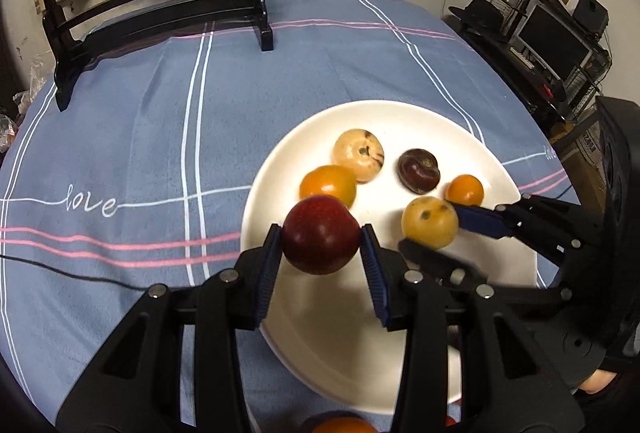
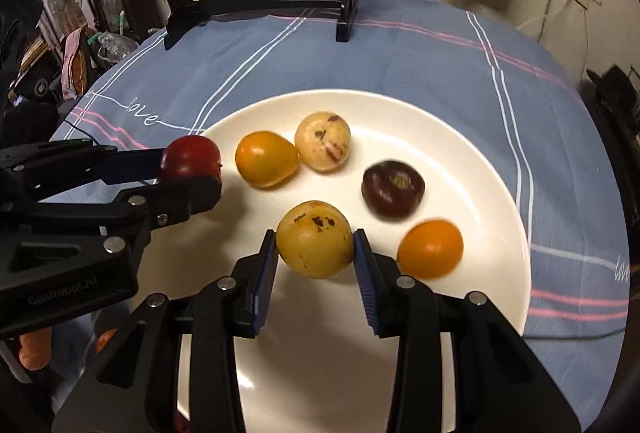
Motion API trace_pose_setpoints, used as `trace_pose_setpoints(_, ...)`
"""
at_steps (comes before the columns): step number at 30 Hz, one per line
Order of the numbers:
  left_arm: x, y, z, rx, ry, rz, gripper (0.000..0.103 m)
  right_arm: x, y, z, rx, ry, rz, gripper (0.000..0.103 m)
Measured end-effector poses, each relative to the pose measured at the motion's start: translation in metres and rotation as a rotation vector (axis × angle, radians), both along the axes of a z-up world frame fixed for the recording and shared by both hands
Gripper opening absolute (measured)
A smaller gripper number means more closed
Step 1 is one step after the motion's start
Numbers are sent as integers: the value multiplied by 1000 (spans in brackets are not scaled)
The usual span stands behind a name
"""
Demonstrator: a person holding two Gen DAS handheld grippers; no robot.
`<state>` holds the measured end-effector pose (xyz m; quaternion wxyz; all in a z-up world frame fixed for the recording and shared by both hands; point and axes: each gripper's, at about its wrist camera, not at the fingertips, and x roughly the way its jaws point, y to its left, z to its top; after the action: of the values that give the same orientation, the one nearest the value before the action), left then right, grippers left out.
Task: Organize fruits
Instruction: 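Carry both held fruits onto the white plate and open both grippers, then grasp the dark purple plum with right gripper while left grasps a large tan round fruit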
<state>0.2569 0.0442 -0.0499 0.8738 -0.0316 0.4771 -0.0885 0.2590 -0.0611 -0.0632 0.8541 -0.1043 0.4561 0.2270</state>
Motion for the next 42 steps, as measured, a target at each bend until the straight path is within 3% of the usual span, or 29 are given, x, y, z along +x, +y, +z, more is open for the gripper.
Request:
trace_pose_setpoints(1,2,1,1,6,-1,12,47,-2,2,3,-18,-38,3,63)
trace_pose_setpoints(3,0,6,7,-1,-21,31,60,-10,3,12,-68,-110,6,64)
trace_pose_setpoints(5,-11,11,17,-15,-47,39,63,-19,-1,19,-98,-134,-1,64)
trace_pose_setpoints(8,-49,16,38,-45,-104,38,78,-39,-20,30,-100,-115,-47,68)
trace_pose_setpoints(10,-77,15,47,-29,-145,34,85,-60,-40,34,-41,-69,-80,81)
trace_pose_setpoints(12,-106,10,49,-6,-170,26,87,-85,-56,36,13,-58,-105,92)
trace_pose_setpoints(18,-183,2,26,33,-192,43,90,-162,-90,30,141,-82,-219,93)
trace_pose_setpoints(23,-224,4,5,50,-162,30,90,-189,-94,21,124,-44,-232,93)
trace_pose_setpoints(34,-254,25,9,25,-178,69,91,-238,-95,20,105,-42,-217,93)
trace_pose_setpoints(39,-264,27,9,26,-186,74,91,-263,-80,8,78,-13,-143,93)
trace_pose_setpoints(42,-270,29,8,29,-185,75,91,-271,-86,1,78,1,-161,93)
